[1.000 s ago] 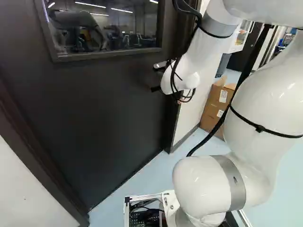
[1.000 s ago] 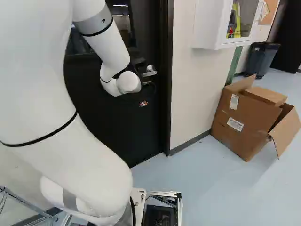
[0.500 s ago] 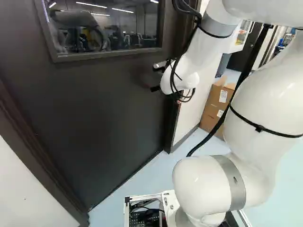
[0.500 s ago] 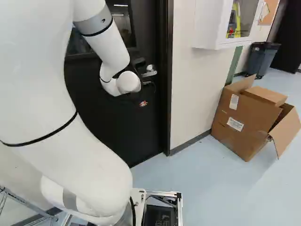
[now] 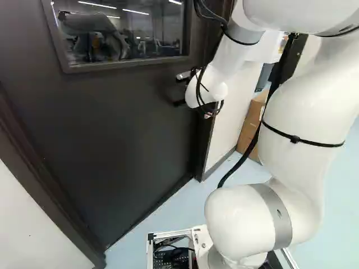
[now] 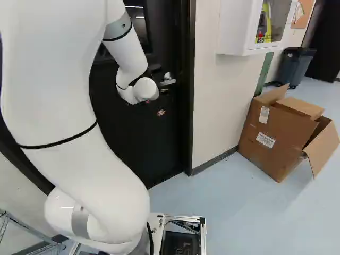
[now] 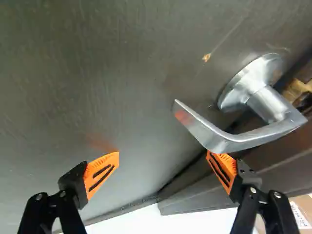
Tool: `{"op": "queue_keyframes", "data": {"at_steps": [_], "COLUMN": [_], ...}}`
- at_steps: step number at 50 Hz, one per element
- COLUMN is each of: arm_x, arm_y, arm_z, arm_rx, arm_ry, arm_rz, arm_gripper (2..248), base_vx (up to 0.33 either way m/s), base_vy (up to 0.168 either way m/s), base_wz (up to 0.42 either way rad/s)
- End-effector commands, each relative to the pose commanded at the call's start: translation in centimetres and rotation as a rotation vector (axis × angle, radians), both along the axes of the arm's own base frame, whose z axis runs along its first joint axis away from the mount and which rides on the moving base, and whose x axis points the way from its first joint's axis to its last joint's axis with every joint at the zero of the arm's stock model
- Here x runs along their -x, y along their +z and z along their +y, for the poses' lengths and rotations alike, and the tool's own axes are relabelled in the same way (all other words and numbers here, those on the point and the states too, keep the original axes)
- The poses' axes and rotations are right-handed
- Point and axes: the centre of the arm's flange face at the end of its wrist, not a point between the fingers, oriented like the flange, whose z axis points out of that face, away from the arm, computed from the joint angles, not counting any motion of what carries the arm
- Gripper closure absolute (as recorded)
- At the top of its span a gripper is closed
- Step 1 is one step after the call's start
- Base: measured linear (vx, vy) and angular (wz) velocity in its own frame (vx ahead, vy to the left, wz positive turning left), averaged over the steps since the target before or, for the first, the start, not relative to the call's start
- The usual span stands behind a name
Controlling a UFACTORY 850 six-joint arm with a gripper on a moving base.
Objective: Open the door and move inside
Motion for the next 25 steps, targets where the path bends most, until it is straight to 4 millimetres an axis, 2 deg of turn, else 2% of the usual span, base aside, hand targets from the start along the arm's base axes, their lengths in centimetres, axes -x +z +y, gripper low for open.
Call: {"op": "queue_keyframes", "data": {"at_steps": [25], "arm_x": [-5.2], "arm_y": [-0.2], "arm_z": [2.0], "arm_rx": [0.001], "arm_ry": [0.039], "arm_rz": [-0.016], "arm_gripper": [3], "base_vx": [0.000], "base_vy": [0.000], "base_wz": [0.000]}}
